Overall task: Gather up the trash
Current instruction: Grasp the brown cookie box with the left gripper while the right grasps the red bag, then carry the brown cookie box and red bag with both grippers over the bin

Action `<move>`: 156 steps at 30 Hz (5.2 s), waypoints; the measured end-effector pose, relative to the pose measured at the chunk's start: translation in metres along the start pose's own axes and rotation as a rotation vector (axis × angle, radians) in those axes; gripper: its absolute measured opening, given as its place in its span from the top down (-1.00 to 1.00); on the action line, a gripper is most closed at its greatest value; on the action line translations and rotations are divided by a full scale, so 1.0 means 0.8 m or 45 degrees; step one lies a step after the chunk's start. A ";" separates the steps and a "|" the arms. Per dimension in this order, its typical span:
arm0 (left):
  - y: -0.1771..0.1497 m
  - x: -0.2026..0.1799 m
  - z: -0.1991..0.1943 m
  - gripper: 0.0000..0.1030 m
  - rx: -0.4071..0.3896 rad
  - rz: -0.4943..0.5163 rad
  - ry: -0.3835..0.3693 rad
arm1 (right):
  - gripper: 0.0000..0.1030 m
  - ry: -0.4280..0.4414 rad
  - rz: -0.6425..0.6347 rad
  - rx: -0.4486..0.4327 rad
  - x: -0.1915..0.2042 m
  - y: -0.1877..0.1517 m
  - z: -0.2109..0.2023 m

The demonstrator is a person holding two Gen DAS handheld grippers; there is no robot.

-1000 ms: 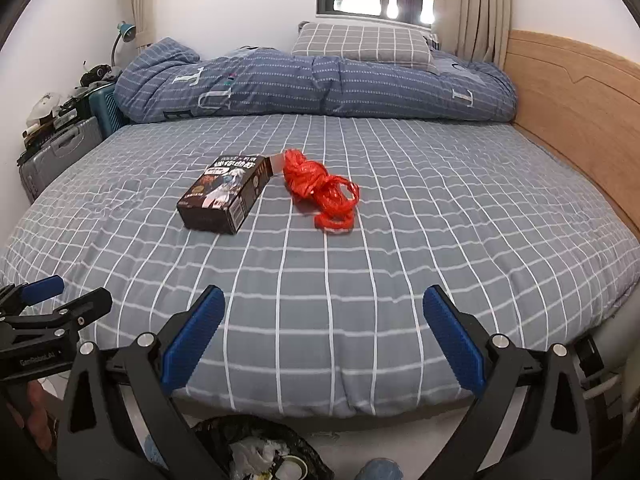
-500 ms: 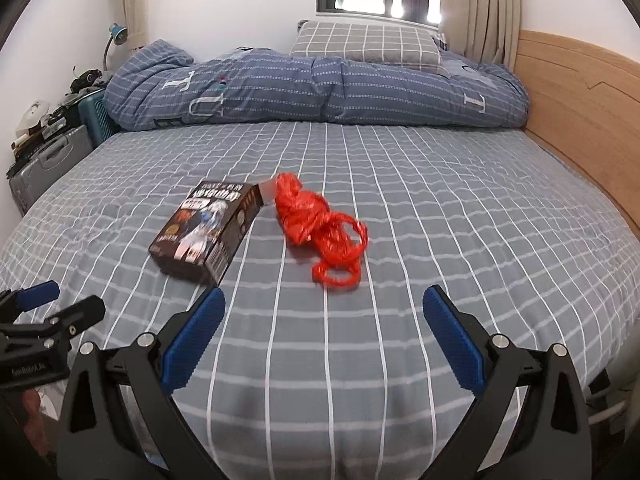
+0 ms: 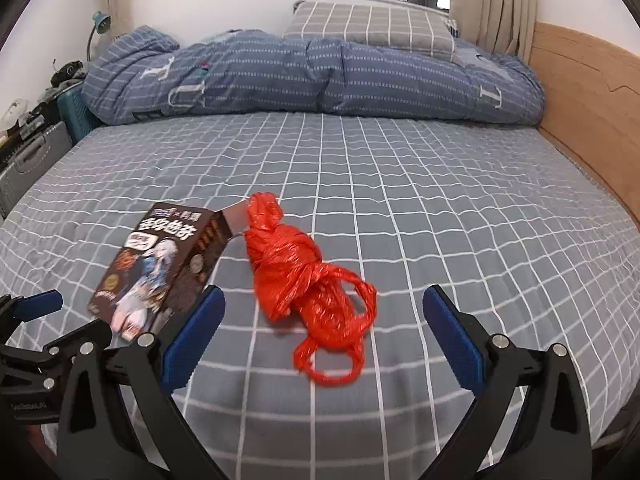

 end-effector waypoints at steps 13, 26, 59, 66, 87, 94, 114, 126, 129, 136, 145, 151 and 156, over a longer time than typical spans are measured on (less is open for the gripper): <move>0.031 -0.004 0.071 -0.89 0.092 0.005 -0.024 | -0.81 0.050 -0.001 0.087 0.003 0.018 0.076; 0.029 -0.011 0.099 -0.73 0.111 0.037 0.014 | -0.41 0.130 -0.004 0.184 0.015 0.001 0.110; 0.041 0.013 -0.026 -0.71 -0.100 -0.039 0.010 | 0.38 0.083 0.013 -0.008 0.012 0.036 -0.012; 0.029 0.009 -0.059 -0.71 -0.137 -0.042 0.005 | 0.38 0.092 0.022 -0.024 0.013 0.028 -0.043; -0.023 0.004 -0.125 -0.71 -0.154 -0.048 0.004 | 0.38 0.093 0.019 -0.034 0.023 -0.015 -0.123; -0.048 -0.002 -0.138 -0.71 -0.140 -0.051 0.000 | 0.38 0.093 0.016 -0.050 0.027 -0.026 -0.149; -0.117 -0.003 -0.185 -0.71 -0.119 -0.080 -0.007 | 0.37 0.109 0.031 -0.017 0.035 -0.096 -0.213; -0.167 -0.008 -0.202 -0.71 -0.078 -0.084 -0.007 | 0.37 0.114 0.045 0.012 0.033 -0.140 -0.244; -0.176 -0.007 -0.210 -0.71 -0.077 -0.091 -0.011 | 0.37 0.119 0.046 0.015 0.034 -0.151 -0.253; -0.209 -0.013 -0.223 -0.71 -0.050 -0.089 -0.024 | 0.37 0.133 0.040 0.040 0.042 -0.179 -0.270; -0.250 -0.014 -0.240 -0.71 -0.011 -0.087 -0.001 | 0.37 0.137 0.045 0.082 0.046 -0.215 -0.289; -0.275 -0.015 -0.245 -0.71 0.032 -0.085 0.016 | 0.36 0.128 0.048 0.120 0.044 -0.242 -0.298; -0.297 -0.012 -0.248 -0.71 0.062 -0.071 0.036 | 0.36 0.116 0.021 0.165 0.045 -0.266 -0.296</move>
Point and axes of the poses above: each gripper's, at about its wrist camera, not at the fingertips, and z roughly the way its jaws point, x to its left, y to its top, the point moved 7 cm from there along z, roughly the way its jaws point
